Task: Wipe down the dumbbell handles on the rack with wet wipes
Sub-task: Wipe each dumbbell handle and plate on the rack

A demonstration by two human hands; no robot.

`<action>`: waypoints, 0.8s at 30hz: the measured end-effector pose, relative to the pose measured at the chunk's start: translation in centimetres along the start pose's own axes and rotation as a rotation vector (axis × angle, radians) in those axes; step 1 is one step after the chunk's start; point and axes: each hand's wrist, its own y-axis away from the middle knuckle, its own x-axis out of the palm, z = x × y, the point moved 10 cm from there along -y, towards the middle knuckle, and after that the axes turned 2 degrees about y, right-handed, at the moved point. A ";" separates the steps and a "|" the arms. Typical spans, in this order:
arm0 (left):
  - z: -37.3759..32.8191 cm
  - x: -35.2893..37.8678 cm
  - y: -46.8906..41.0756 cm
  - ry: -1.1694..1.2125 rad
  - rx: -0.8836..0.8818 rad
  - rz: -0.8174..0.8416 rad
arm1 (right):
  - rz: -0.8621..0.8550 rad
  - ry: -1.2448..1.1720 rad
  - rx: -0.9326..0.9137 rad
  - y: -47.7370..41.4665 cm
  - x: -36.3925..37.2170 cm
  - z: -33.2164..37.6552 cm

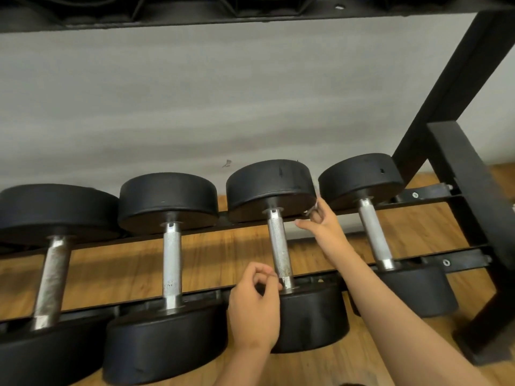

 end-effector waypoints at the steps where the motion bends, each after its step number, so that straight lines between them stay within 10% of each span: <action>1: 0.0 0.0 0.0 0.001 0.002 0.000 | -0.013 -0.006 -0.036 0.6 -0.2 1.1; 8: -0.2 0.0 0.2 0.008 -0.010 0.004 | 0.118 0.412 -0.211 -0.1 1.2 6.3; 24: -0.2 0.1 0.1 0.017 0.007 0.020 | 0.006 0.139 0.061 -1.3 -0.1 0.6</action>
